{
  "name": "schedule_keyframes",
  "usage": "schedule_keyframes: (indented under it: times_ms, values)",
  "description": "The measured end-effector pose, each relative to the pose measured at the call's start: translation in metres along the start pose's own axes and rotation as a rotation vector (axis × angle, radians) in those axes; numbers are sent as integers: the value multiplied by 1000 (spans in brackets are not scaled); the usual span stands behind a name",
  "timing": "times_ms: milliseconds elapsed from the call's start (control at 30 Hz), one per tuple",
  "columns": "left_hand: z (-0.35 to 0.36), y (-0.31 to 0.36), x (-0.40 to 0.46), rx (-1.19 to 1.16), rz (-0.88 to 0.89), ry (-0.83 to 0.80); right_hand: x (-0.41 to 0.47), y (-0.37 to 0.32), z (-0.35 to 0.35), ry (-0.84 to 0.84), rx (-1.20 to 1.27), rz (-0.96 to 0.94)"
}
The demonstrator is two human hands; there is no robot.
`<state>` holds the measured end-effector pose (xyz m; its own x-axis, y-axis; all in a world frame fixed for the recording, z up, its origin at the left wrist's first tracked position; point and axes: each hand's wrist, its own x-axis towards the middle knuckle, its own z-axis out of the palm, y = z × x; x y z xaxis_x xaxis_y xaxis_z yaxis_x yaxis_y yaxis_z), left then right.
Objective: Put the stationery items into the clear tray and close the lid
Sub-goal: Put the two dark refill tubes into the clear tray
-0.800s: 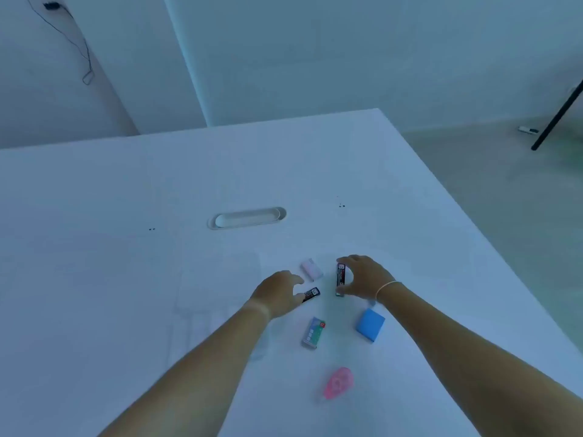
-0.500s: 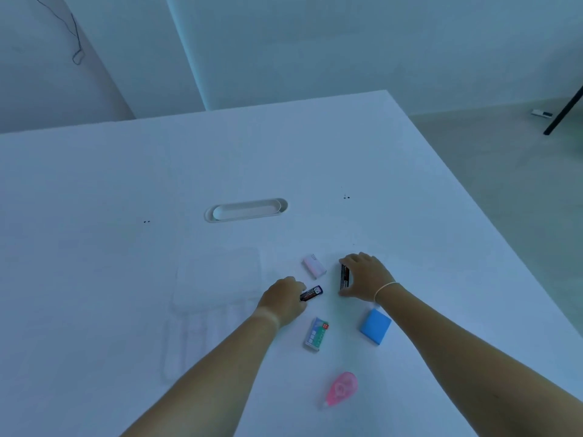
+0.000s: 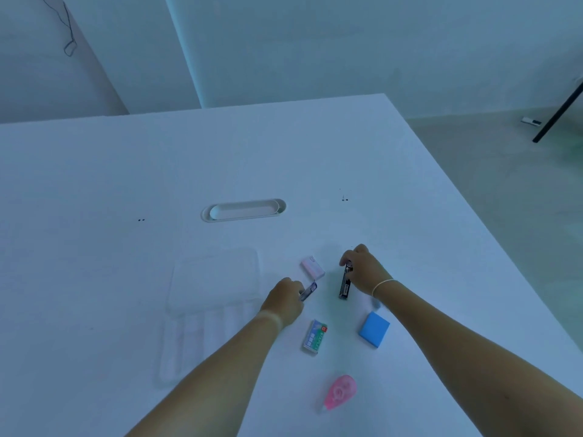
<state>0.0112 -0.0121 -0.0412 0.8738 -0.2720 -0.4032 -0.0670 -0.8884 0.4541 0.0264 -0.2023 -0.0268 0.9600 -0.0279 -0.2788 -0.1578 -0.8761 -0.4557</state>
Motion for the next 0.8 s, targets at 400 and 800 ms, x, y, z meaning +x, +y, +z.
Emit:
schedule_keyframes:
  times_ms: [400,800]
  values:
    - [-77,-56,-42,-440,-15,163,-8,-89,-14,149,212,-124]
    - [-103,-159,-105,-590,-170,251,-40,-203,48,28,278,-271]
